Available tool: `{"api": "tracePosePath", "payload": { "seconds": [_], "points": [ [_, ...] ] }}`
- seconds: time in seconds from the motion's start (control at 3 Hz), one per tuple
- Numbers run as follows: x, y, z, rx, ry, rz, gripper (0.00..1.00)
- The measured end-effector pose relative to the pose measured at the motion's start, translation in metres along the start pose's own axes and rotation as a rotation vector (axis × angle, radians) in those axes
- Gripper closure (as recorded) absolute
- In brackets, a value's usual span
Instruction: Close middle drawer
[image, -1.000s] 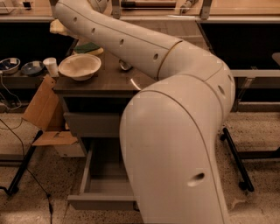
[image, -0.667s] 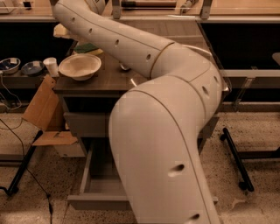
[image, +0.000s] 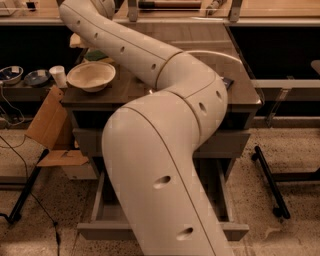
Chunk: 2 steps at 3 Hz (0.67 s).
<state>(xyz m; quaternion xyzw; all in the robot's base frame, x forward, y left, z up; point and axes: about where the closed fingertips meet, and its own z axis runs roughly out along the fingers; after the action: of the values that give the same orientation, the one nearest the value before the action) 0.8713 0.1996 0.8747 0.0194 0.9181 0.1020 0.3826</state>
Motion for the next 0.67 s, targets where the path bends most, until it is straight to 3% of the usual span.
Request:
{"api": "tracePosePath", "payload": {
  "seconds": [0.67],
  "points": [
    [0.0043,-0.0165,0.0161,0.071,0.030,-0.007,0.00]
  ]
}}
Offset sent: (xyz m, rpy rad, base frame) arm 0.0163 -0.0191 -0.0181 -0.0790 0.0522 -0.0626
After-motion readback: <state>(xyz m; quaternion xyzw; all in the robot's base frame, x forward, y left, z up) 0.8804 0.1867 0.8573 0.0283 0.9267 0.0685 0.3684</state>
